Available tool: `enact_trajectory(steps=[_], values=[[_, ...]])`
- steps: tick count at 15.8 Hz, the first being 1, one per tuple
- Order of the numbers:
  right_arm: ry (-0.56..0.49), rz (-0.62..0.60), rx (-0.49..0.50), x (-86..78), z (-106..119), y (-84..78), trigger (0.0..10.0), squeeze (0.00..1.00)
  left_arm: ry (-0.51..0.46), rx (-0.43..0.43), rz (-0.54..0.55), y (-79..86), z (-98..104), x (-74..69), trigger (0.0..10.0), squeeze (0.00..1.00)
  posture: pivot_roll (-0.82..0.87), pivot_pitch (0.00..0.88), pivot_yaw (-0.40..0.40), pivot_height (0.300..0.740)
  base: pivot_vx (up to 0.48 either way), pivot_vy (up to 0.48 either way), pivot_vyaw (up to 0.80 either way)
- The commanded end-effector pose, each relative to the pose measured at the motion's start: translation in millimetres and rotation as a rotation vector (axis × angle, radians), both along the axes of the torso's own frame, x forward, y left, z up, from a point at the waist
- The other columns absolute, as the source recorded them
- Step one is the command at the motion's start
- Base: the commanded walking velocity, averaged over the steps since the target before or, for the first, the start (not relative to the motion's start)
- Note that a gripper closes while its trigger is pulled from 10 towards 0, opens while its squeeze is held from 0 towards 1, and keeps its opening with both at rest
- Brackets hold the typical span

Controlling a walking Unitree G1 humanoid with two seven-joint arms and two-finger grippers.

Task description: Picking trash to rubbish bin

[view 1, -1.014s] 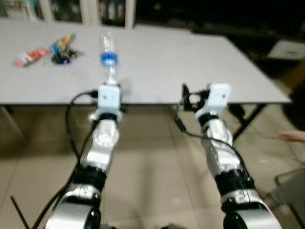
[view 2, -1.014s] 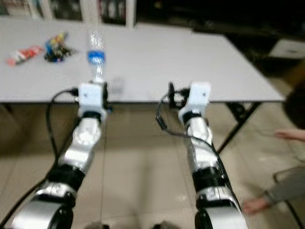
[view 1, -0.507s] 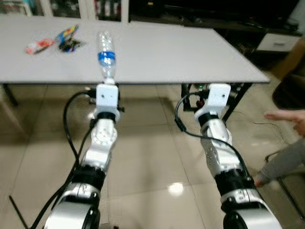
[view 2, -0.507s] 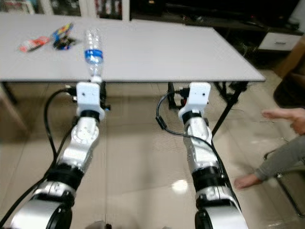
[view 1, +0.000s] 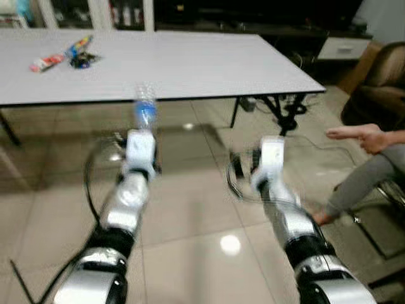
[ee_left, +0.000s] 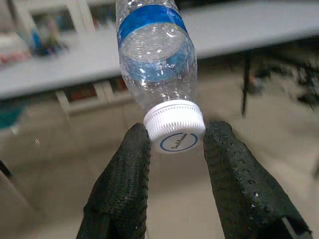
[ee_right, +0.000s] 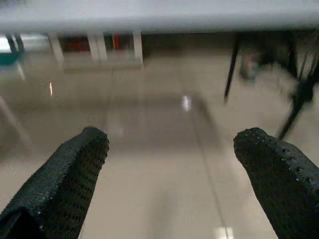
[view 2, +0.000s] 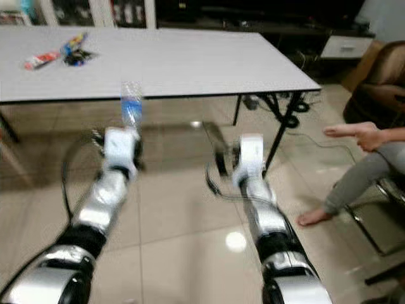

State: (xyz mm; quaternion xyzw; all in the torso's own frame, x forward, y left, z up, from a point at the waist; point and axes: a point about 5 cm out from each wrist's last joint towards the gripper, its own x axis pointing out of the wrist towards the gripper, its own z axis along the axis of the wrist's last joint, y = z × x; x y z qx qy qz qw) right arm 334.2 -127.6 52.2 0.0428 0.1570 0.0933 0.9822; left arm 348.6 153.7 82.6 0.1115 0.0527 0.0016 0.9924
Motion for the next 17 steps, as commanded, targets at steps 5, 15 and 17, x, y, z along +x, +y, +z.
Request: enact_trajectory(steps=[5, 15, 17], values=[[0.427, -0.005, -0.119, -72.6, -88.9, -25.7, 10.0, 0.00, 0.456, 0.104, 0.026, 33.0, -93.1, -63.2, 10.0, 0.00, -0.07, 0.042, -0.106, 0.740, 0.000, 0.000, 0.00], [0.657, 0.008, -0.141, -131.3, -129.0, -32.9, 10.0, 0.00, 0.740, 0.093, 0.041, 39.3, -145.9, -129.4, 10.0, 0.00, -0.06, 0.047, -0.112, 0.740, 0.134, 0.000, 0.00], [0.657, 0.023, -0.162, -132.0, -129.5, -32.1, 10.0, 0.00, 0.745, 0.093, 0.039, 38.5, -146.5, -130.0, 10.0, 0.00, -0.07, 0.047, -0.111, 0.740, 0.259, 0.000, 0.40]])
